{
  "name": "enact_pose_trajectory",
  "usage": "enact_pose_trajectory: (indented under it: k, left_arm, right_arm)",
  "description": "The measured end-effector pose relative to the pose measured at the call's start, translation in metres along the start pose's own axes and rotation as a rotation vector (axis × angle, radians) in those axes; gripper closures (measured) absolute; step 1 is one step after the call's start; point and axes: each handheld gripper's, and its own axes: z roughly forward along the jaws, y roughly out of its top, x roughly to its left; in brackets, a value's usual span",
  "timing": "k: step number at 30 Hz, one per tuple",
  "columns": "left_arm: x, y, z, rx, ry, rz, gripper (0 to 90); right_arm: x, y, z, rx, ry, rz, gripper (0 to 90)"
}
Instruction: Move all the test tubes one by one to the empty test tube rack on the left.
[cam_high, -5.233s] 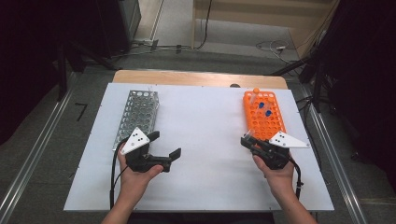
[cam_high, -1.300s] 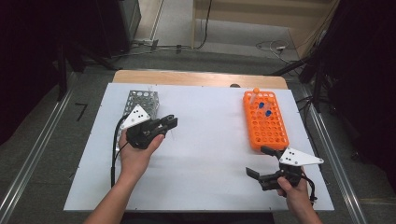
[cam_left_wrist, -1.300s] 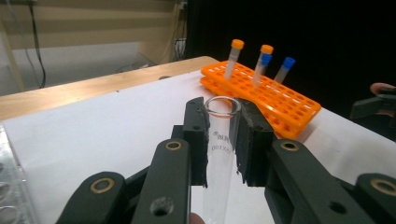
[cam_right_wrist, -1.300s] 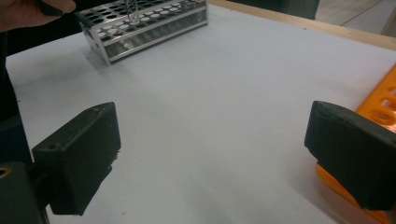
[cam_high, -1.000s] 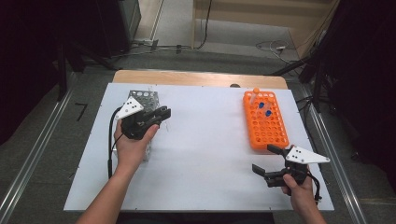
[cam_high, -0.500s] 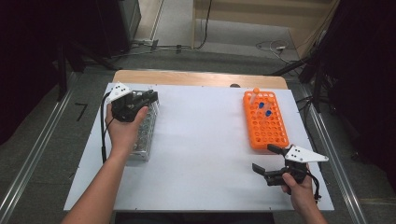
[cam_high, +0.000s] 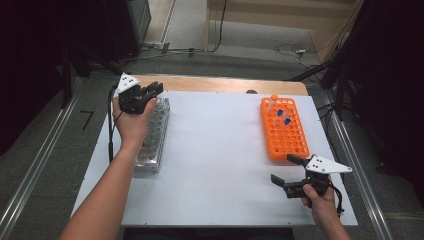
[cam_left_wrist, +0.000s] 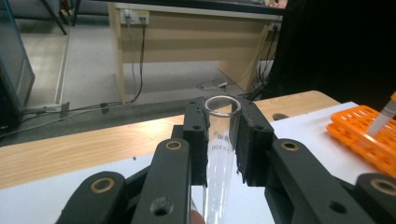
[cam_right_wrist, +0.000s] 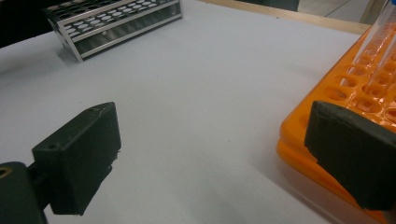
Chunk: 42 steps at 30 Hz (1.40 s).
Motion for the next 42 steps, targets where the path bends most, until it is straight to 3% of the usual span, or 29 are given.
enact_pose_trajectory:
  k: [8, 25, 32, 37, 42]
  left_arm:
    - [0.009, -0.008, 0.014, 0.011, 0.046, -0.021, 76.5]
    - [0.008, -0.024, 0.024, 0.107, 0.096, -0.006, 76.4]
    - [0.002, -0.027, 0.028, 0.177, 0.123, 0.035, 76.1]
    - [0.001, -0.027, 0.03, 0.22, 0.129, 0.043, 75.7]
    - [0.0, -0.028, 0.031, 0.226, 0.125, 0.054, 69.9]
  right_arm:
    - [0.001, 0.0, 0.001, 0.007, 0.005, 0.001, 2.5]
    - [-0.001, -0.001, 0.002, 0.001, 0.013, 0.012, 2.5]
    - [-0.001, 0.0, 0.002, 0.001, 0.016, 0.011, 2.5]
    - [-0.001, 0.0, 0.002, 0.001, 0.016, 0.01, 2.5]
    - [-0.001, 0.0, 0.002, 0.003, 0.017, 0.013, 2.5]
